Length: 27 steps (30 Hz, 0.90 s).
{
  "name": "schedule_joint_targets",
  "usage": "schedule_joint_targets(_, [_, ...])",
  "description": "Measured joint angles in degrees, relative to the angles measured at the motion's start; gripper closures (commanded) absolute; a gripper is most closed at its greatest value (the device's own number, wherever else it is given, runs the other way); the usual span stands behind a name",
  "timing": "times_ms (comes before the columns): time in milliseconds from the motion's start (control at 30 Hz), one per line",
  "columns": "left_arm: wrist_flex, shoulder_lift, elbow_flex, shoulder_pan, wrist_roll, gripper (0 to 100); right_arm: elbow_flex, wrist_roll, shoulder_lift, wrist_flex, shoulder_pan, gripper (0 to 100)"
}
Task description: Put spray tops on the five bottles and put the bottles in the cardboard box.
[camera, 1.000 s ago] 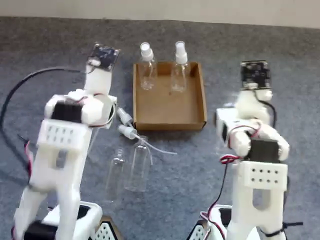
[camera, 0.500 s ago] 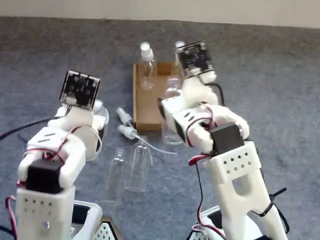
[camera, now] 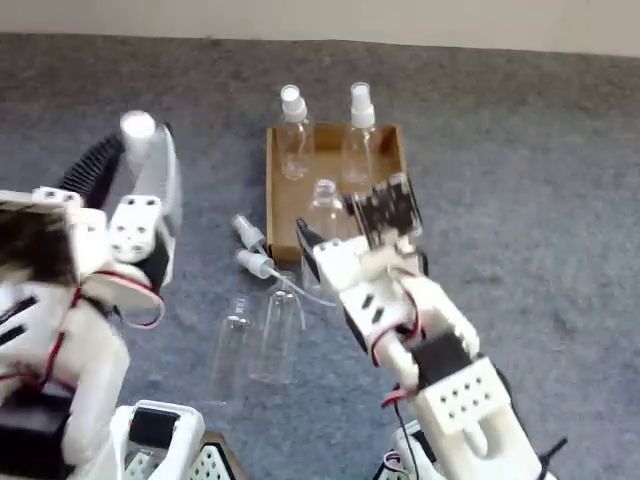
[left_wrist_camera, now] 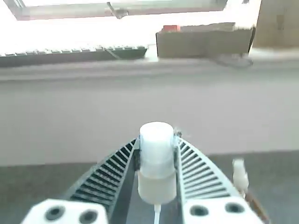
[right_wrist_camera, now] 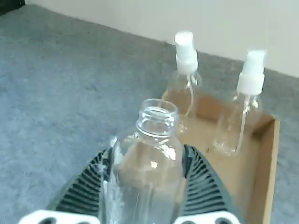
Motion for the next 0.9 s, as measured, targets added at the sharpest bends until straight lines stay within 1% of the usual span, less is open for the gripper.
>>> schedule_joint_targets(100, [-2.9, 4.13, -4.57, 4.57, 1.67, 99, 7.56, 0.0, -6.68, -1.49, 0.0, 99.5])
schedule_joint_targets(333, [-8.79, 16.18, -10.37, 21.36, 2.11, 99, 13.8, 0.0, -19.52, -2.2, -2.11, 99.5])
schedule_joint_targets(400, [-10.11, 18.81, -10.46, 24.53, 2.11, 99, 15.91, 0.0, -22.07, -2.29, -2.11, 99.5])
schedule_joint_targets(600, [-14.24, 24.09, -10.46, 29.71, 2.11, 99, 18.46, 0.0, -25.93, -2.29, -2.37, 99.5])
schedule_joint_targets(800, [-15.65, 28.13, -10.46, 32.0, 2.11, 99, 18.55, 0.0, -26.46, -2.29, -2.46, 99.5])
schedule_joint_targets(900, [-15.65, 28.48, -10.46, 32.09, 2.11, 99, 18.55, 0.0, -26.46, -2.29, -2.46, 99.5])
